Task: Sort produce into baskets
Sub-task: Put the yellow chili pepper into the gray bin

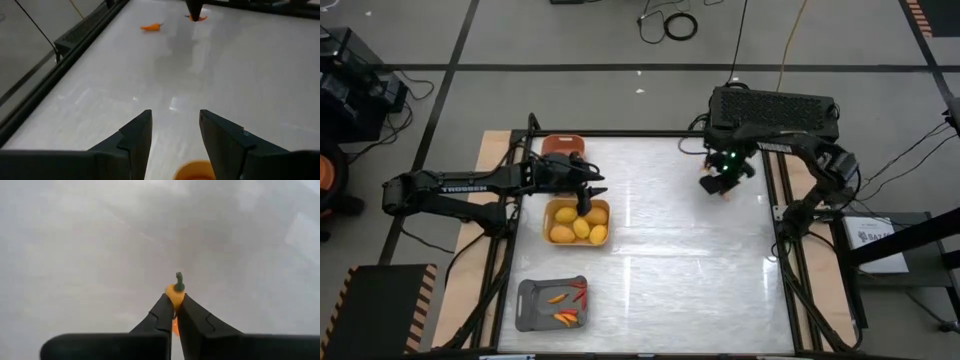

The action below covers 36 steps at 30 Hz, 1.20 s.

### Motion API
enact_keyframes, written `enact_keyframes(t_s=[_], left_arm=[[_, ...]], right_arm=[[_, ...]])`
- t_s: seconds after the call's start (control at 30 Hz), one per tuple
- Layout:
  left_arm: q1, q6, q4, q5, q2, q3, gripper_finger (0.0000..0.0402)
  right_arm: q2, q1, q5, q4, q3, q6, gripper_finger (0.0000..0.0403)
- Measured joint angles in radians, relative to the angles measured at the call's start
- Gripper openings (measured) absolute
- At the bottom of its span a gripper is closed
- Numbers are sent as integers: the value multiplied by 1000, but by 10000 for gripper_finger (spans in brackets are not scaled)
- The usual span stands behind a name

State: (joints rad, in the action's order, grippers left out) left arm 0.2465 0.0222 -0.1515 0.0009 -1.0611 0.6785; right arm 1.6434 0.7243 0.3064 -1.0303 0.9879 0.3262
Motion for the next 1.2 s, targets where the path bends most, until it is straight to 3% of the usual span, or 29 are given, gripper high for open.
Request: enact_keyframes(t_s=[0.17,0.33,0.5,0.77,0.9,1.07,1.2], left_arm=[[0,0,-45,6,0,0,173],[0,-1,-91,6,0,0,173],[0,-8,-108,6,0,0,173],[0,-90,-147,13,0,0,173],[0,-115,-150,14,0,0,173],[0,-116,-145,14,0,0,173],[0,-115,-147,14,0,0,173]], right_arm=[[-84,-214,97,221,22,105,6],[-100,-455,104,693,23,148,5],[-25,-657,-44,1201,23,-13,5],[237,-844,-47,1829,23,-305,15],[404,-884,-47,1940,115,-279,20],[621,-911,-29,1928,375,-260,22],[742,-900,180,1973,528,-250,22]])
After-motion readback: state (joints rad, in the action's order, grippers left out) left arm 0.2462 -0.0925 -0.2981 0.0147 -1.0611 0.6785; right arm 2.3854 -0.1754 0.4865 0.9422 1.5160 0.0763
